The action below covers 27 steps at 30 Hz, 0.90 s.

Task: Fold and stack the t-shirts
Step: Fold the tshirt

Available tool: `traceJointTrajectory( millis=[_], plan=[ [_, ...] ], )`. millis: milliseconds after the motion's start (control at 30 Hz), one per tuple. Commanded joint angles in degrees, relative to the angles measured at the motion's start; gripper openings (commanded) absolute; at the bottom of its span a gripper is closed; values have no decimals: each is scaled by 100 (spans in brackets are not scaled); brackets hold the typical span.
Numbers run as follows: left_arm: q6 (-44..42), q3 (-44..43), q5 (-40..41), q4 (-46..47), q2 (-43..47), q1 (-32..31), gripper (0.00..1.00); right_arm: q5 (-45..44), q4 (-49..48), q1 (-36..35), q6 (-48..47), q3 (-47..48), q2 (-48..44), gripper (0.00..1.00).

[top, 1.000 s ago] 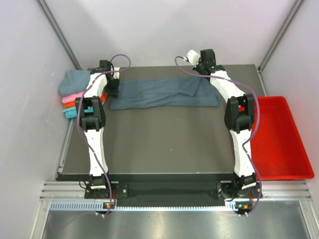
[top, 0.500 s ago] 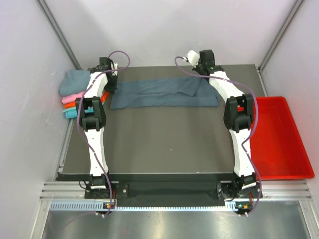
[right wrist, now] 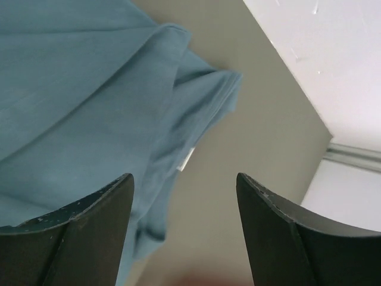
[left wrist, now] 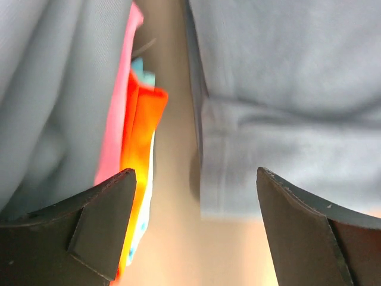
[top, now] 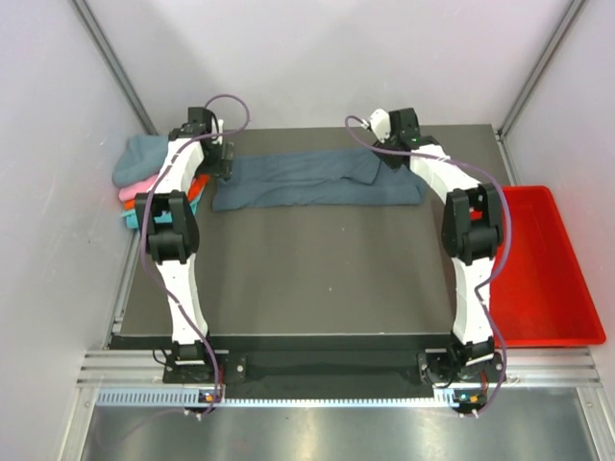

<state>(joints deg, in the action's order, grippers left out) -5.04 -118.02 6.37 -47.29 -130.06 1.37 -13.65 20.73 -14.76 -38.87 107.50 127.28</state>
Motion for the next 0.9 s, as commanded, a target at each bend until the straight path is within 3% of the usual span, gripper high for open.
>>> traceJointTrajectory(
  millis=[0,200,433,867],
  plan=[
    [38,357,-127,-70,885,30,86,807,708,61,694,243,-810,69],
    [214,1263,-453,-88,1079,-22,76,2206,1767,97,1381,859,-328,64],
    [214,1422,-602,-61,781,-58,59,2744,2365,97,1743,1904,709,58],
    [284,1220,-593,-61,262,-58,60,2718,2383,79,1857,1783,1018,57]
  ],
)
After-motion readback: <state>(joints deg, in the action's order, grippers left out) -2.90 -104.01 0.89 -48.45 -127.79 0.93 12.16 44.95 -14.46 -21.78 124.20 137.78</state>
